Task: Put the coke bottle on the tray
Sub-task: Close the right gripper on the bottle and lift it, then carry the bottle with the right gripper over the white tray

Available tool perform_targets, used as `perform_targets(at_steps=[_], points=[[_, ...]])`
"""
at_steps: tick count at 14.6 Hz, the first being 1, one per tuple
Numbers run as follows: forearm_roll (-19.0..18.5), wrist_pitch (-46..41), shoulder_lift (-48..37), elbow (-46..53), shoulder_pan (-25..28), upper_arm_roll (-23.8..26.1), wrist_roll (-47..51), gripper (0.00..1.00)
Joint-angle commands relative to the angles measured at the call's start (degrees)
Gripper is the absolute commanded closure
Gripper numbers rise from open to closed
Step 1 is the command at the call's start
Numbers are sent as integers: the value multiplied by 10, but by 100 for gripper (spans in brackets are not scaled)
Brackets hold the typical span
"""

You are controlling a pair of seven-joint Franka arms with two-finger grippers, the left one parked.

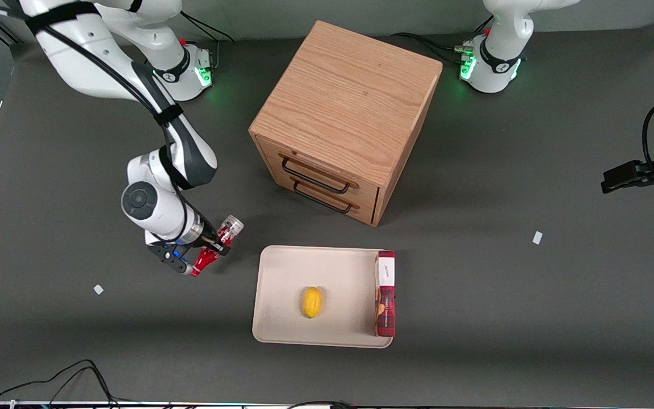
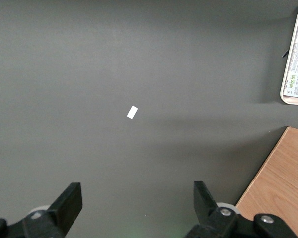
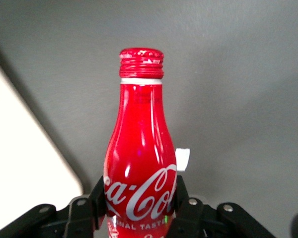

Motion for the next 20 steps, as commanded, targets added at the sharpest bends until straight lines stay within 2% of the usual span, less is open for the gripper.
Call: perform_targets(at_steps=[1,6,8,9,10,14,16,20], points=[[-8,-108,-25,84,1,3,-44,84],[-12,-256,-6,256,8,13,-118,82],[-38,-288,12,318,22,19,-157,82],[-51,-296,28,349,35,20,-166,77],[-56,-295,39,367,45,20,-176,73],[-58,-270,120,443,63,20,-211,72],[-60,-218,156,448,66,19,-243,64],[-61,-139,217,448,76,16,-247,65]])
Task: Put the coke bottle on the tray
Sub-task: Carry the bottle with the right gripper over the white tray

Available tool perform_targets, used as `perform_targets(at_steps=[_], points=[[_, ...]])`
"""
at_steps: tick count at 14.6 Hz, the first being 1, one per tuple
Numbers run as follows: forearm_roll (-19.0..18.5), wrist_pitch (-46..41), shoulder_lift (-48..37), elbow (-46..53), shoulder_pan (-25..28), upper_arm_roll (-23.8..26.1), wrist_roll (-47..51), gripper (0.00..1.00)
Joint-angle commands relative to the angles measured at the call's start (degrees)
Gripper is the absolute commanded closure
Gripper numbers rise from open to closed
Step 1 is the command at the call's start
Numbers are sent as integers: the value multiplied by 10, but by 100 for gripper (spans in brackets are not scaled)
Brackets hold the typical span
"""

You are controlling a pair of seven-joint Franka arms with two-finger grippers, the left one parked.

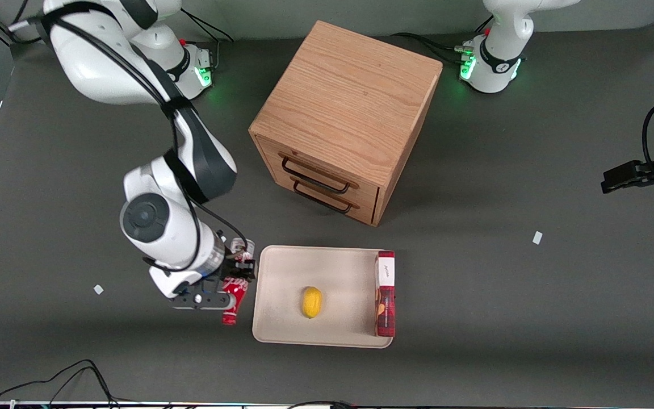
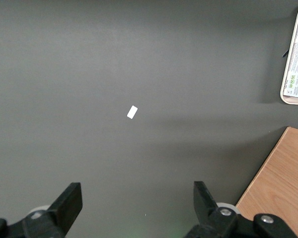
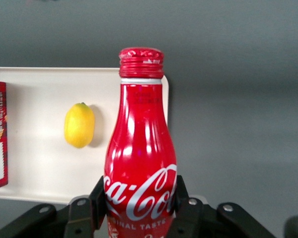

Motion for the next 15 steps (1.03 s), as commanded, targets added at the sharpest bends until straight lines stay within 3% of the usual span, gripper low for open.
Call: perform_targets(at_steps=[1,4,7,10,15], points=[[-10,37,49,39,10,-2,-9,65],[-9,100,88,36,9,-2,-3,64],[-9,172,127,31,17,-2,16,57],[-9,191,145,31,18,-2,17,49],[-8,212,158,29,18,-2,24,20]])
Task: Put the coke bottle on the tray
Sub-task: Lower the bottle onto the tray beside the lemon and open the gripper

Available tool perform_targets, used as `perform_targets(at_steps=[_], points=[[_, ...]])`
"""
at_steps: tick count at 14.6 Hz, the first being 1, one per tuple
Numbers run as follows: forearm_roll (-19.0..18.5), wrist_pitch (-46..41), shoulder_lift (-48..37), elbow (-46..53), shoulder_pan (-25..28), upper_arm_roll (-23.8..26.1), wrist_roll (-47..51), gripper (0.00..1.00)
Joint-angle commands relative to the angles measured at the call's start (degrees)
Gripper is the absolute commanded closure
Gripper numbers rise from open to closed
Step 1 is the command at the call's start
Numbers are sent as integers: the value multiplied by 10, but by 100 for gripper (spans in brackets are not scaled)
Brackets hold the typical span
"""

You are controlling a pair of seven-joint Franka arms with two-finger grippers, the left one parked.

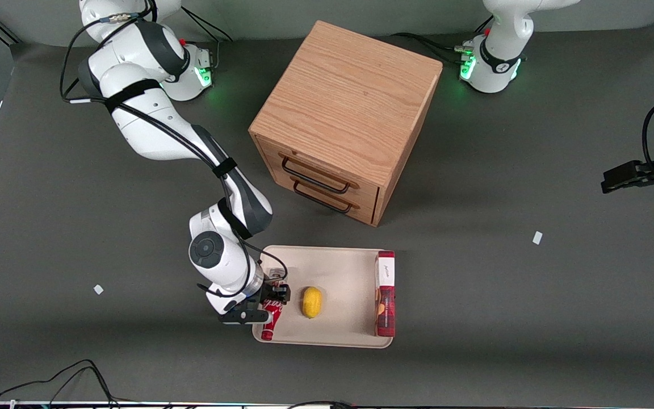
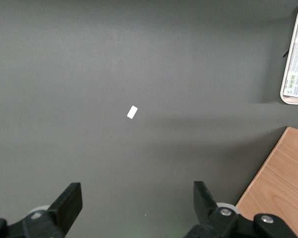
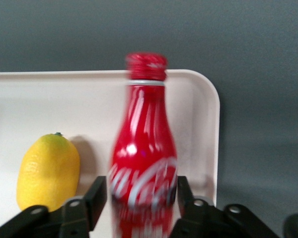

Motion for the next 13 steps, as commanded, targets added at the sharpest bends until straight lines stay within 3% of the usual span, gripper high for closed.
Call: perform_targets(at_steps=[1,7,8,13], points=[[-6,16,15,20,5,-2,18,12],[-7,26,5,7,2,-4,18,7],[-8,25,-2,5,2,-4,19,2],[-7,-16,-90,-54,-23,-3,10,0]])
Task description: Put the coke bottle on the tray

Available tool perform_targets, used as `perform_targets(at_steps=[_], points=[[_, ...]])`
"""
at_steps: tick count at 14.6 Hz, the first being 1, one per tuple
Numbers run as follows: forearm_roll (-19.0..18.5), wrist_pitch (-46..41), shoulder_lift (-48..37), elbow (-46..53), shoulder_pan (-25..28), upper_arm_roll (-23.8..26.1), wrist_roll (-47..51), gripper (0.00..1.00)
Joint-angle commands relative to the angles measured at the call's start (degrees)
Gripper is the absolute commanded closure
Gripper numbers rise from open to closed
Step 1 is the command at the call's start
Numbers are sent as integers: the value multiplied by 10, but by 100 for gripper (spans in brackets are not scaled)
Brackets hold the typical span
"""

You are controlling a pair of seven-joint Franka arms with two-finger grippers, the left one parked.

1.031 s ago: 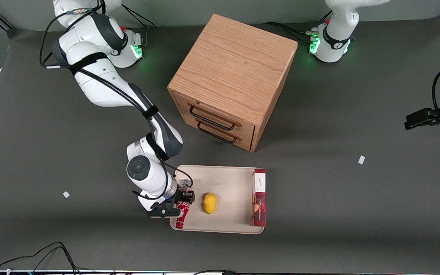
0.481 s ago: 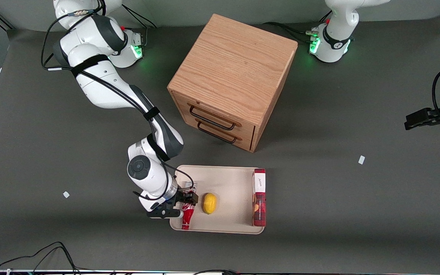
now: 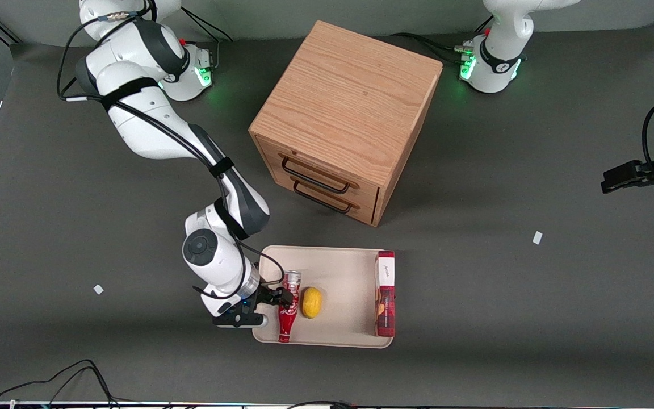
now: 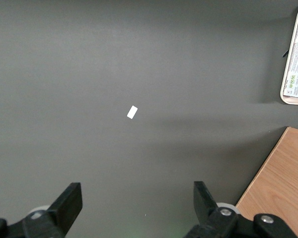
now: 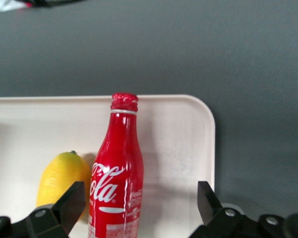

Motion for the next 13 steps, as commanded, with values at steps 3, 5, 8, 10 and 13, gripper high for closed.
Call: perform_targets(at_steps=[3,5,8,10,13], points=[[-6,-134,-146,-73,-41,2,4,0],[-2,-190,-203,-101,-60,2,-22,0],[23,-250,-287,-152,-94,2,-43,0],[25,-274,-346,-196,-113,1,-57,0],[25,-296,-436,-281,-136,-6,-108,0]])
